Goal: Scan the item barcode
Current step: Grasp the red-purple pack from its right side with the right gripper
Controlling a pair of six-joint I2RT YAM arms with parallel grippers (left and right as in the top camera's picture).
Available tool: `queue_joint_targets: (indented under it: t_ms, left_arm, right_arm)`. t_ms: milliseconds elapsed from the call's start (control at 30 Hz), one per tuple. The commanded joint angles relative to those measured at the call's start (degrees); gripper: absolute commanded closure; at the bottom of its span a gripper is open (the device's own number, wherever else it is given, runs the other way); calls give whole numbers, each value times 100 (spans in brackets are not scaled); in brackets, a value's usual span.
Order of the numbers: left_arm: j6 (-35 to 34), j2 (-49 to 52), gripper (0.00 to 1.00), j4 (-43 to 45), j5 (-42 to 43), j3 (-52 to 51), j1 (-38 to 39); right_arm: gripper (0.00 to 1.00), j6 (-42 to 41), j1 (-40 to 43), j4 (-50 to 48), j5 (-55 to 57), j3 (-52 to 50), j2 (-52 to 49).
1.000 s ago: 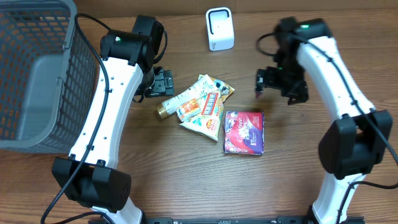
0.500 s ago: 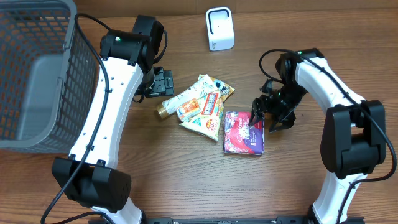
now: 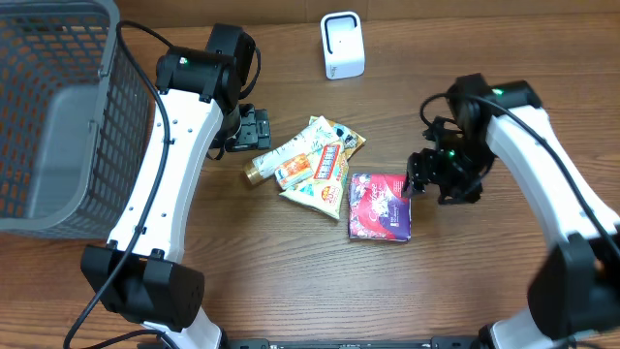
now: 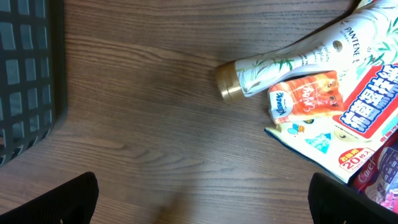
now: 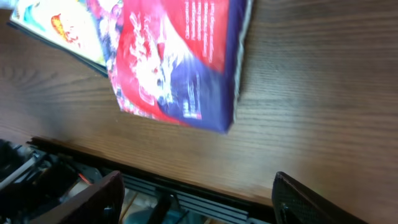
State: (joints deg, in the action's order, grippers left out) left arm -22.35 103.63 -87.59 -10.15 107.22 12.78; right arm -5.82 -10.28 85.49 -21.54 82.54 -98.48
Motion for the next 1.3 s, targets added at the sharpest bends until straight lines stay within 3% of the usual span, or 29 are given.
queue_joint_targets:
  t_ms: [0, 200, 467, 633, 933, 1267]
  left_arm:
    - [-39, 50, 0, 4, -76, 15, 0]
    - [-39, 50, 0, 4, -76, 15, 0]
    - [-39, 50, 0, 4, -76, 15, 0]
    - [-39, 50, 0, 4, -76, 15, 0]
    - [-39, 50, 0, 2, -76, 15, 0]
    - [-39, 50, 0, 2, -76, 15, 0]
  right_arm:
    - [23, -20, -35, -66, 326, -525, 428]
    - [23, -197, -35, -938, 153, -1377, 763]
    - [18, -160, -35, -1836, 133, -1467, 761]
    - [36, -166, -37, -2100, 90, -1714, 761]
    - [35, -474, -37, -4011, -601, -2863, 761]
    - [40, -984, -37, -4907, -605, -3449, 739]
